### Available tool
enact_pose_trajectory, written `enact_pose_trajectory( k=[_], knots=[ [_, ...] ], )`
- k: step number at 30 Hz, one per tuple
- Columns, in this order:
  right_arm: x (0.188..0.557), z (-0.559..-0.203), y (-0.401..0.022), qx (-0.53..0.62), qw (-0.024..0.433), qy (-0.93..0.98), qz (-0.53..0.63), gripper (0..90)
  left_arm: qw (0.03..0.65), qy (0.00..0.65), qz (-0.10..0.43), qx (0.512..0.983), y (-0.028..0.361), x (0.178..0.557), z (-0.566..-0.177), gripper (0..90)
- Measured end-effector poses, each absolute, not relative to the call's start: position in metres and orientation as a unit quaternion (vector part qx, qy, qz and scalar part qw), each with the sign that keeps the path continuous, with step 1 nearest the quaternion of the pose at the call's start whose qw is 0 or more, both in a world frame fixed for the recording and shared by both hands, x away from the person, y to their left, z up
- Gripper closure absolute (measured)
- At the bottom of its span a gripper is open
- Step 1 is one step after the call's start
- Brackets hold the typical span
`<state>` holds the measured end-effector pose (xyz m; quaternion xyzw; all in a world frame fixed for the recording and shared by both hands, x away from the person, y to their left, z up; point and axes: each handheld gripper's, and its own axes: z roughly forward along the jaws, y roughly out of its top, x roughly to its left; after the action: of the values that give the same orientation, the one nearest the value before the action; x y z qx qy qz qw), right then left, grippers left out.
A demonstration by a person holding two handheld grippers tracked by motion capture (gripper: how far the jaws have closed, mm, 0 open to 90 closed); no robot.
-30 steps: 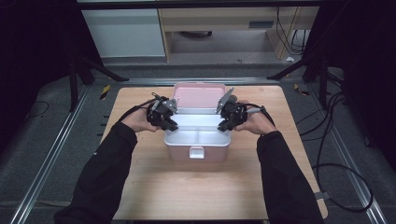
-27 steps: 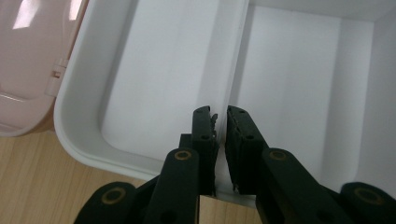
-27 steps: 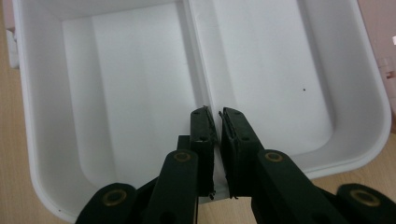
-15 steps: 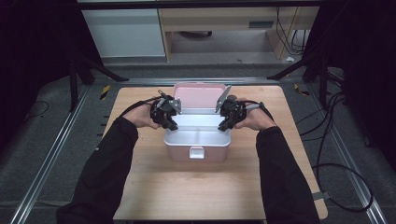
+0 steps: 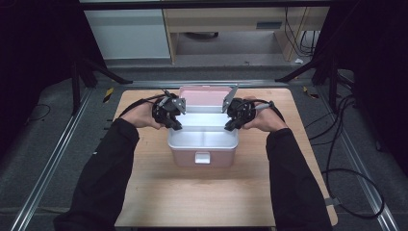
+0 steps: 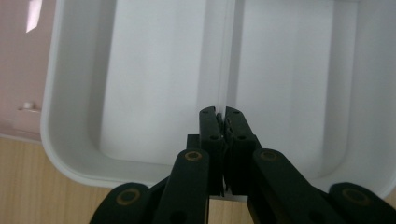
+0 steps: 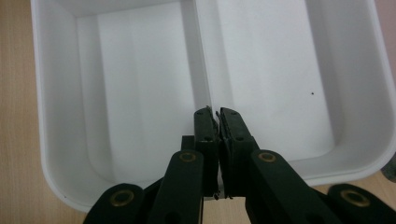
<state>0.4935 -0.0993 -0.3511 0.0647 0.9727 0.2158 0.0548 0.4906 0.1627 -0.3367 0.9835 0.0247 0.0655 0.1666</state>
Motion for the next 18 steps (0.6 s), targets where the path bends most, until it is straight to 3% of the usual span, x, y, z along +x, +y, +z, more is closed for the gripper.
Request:
enact_pose_trajectory(
  k=[18],
  knots=[
    [0.416,-0.309,-0.101,0.023,0.077,0.970,0.227,88.6,0.152,0.008,0.075,0.986,0.160,0.411,-0.300,88.2]
  ],
)
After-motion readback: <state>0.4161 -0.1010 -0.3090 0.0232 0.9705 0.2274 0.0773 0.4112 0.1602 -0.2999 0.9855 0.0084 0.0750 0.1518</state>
